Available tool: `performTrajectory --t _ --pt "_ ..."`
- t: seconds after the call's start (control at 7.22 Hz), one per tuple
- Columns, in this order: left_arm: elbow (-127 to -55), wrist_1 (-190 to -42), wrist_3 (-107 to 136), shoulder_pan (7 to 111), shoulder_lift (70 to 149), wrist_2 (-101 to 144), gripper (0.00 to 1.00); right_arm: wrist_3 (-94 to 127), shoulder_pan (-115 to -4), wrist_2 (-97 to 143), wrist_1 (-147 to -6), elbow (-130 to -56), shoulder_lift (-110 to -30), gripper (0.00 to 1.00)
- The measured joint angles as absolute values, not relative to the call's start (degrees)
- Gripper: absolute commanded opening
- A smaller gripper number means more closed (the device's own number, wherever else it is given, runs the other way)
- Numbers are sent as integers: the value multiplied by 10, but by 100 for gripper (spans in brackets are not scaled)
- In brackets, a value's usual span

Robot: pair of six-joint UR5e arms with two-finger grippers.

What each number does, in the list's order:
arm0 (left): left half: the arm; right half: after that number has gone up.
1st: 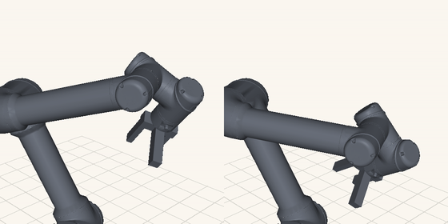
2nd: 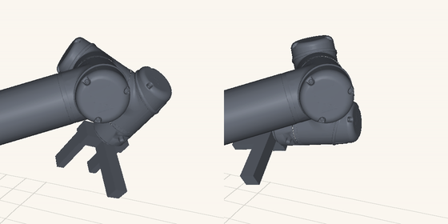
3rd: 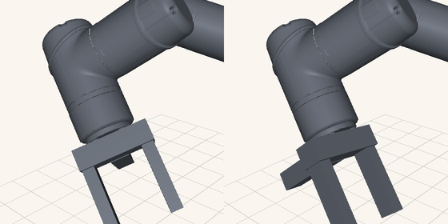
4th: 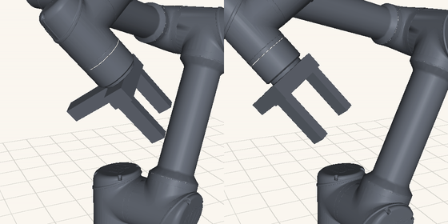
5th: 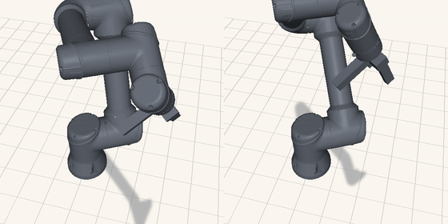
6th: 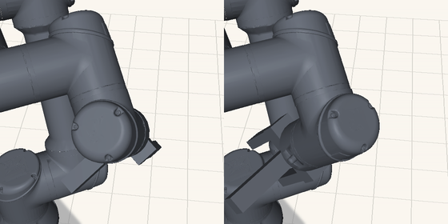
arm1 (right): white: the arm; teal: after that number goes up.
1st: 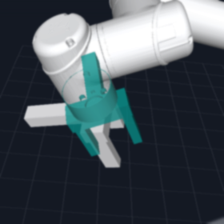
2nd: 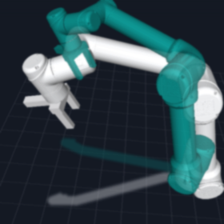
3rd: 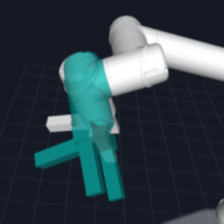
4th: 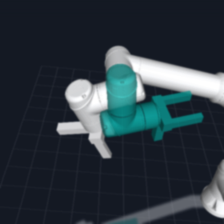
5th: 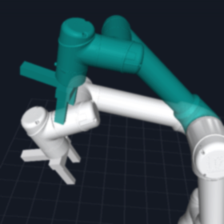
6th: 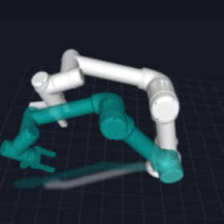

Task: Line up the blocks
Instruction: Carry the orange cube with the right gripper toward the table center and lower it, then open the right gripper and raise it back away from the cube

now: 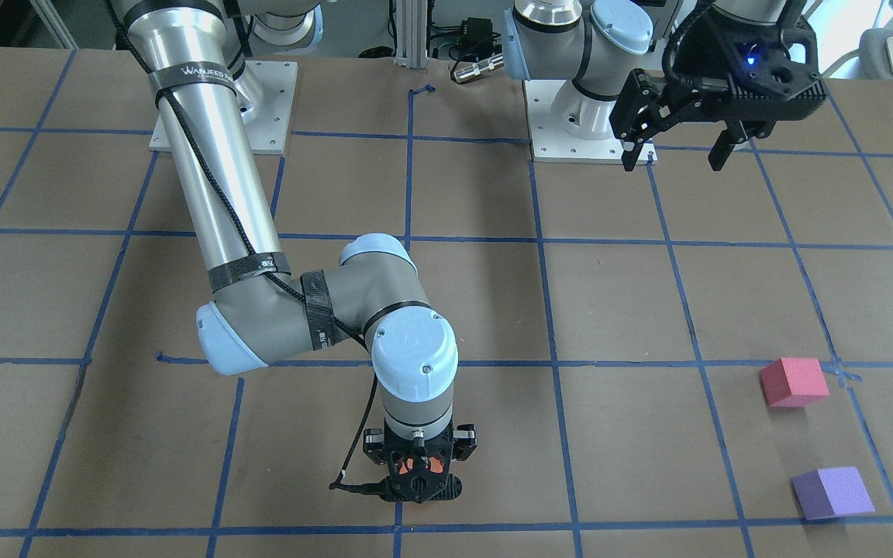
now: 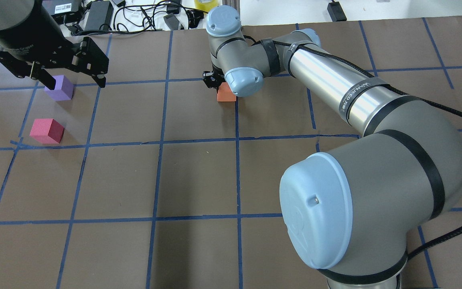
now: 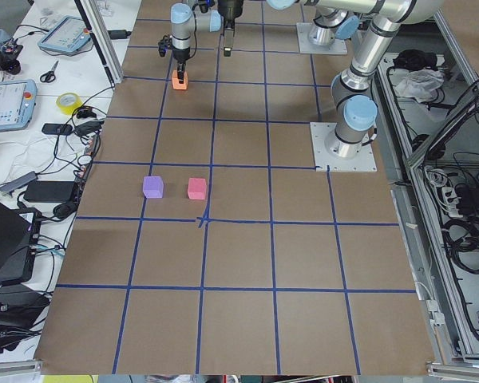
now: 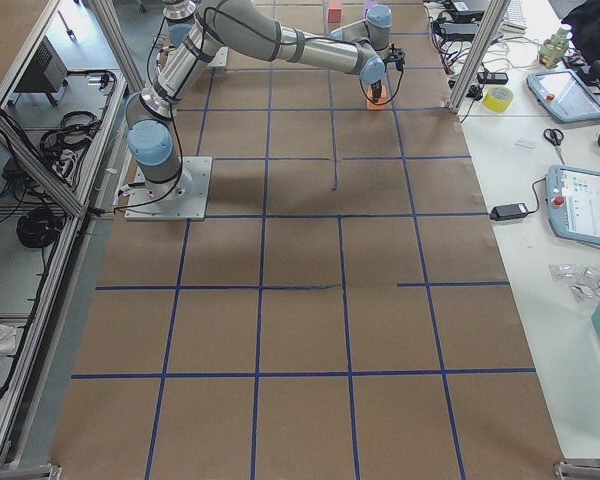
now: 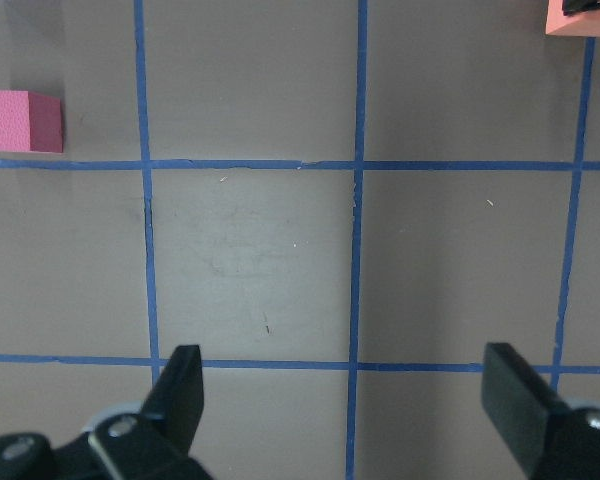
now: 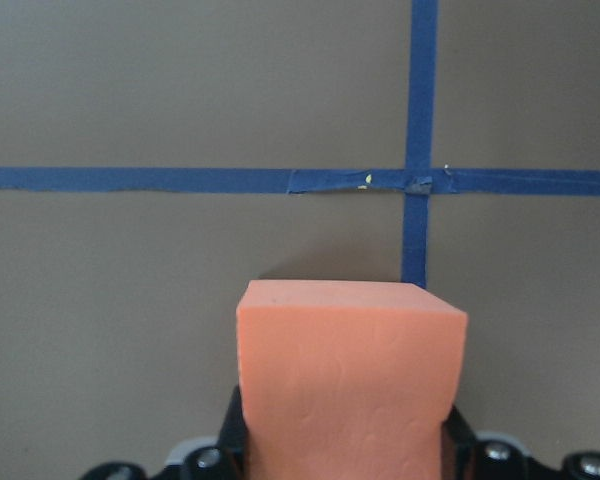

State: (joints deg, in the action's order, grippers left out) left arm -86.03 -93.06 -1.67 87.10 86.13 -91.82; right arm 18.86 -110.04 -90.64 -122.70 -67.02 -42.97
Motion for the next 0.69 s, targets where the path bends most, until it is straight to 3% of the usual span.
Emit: performTrajectory --t 0.28,0.69 --pt "-860 -931 -17 871 861 -918 100 193 -1100 -906 -1227 -668 -425 100" --pt "-860 -932 -21 871 862 -917 100 200 -1106 -906 -1195 -668 -462 100"
